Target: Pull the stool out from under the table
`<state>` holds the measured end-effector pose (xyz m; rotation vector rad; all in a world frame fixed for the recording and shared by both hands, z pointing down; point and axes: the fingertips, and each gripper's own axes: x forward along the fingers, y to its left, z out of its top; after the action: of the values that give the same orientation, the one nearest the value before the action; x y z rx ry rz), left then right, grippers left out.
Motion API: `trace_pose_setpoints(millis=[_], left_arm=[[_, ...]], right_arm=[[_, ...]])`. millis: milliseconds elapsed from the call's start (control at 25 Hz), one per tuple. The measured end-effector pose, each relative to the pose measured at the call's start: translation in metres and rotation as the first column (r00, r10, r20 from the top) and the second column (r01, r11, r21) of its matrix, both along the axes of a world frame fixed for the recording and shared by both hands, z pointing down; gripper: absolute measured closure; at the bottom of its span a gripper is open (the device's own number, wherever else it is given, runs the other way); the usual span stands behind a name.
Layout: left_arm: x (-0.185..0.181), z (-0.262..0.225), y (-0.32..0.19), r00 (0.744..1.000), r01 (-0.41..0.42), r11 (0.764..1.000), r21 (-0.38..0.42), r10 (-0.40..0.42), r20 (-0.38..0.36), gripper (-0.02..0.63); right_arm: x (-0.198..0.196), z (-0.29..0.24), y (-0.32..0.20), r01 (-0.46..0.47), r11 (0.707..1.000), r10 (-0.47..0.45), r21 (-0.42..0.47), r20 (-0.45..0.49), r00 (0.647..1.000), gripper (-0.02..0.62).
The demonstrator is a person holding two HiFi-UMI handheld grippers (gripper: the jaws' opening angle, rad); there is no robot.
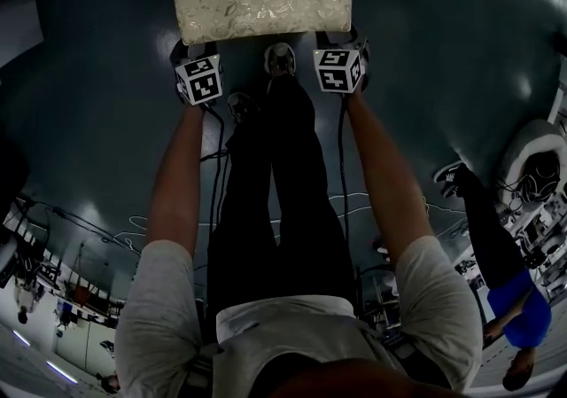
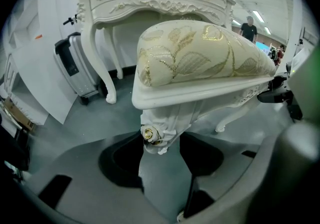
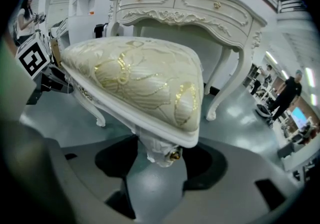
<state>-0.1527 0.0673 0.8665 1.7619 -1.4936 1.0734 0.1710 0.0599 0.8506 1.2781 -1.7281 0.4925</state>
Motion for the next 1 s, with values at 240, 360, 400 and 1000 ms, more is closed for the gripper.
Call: trace_pose_setpoints(millis=[240, 360, 400, 1000], left_arm=[[0.001, -0.003, 0.003, 1.0, 0.002, 1.0, -0.019, -0.002, -0.002, 0.374], [0.001, -0.002, 0.003, 1.0, 0.002, 0.999, -0.039, -0.002, -0.003, 0.374], [0.001, -0.002, 0.004, 1.0, 0.001, 0.999, -0.045, -0.002, -0.004, 0.374], [0.001, -0.007, 0.011, 0.998, 0.062, 0.993, -0.101, -0.061, 0.018, 0.374]], right_arm=[[0.001, -0.005, -0.001, 0.003, 1.0, -0.003, -0.016, -0.009, 1.0, 0.301], [0.001, -0.005, 0.001, -0.005, 1.0, 0.005, -0.027, -0.012, 1.0, 0.301], [0.001, -0.005, 0.002, -0.006, 0.999, 0.006, -0.031, -0.014, 1.0, 0.301], [0.003, -0.011, 0.003, -0.036, 0.997, 0.032, -0.069, -0.057, 0.998, 0.299]])
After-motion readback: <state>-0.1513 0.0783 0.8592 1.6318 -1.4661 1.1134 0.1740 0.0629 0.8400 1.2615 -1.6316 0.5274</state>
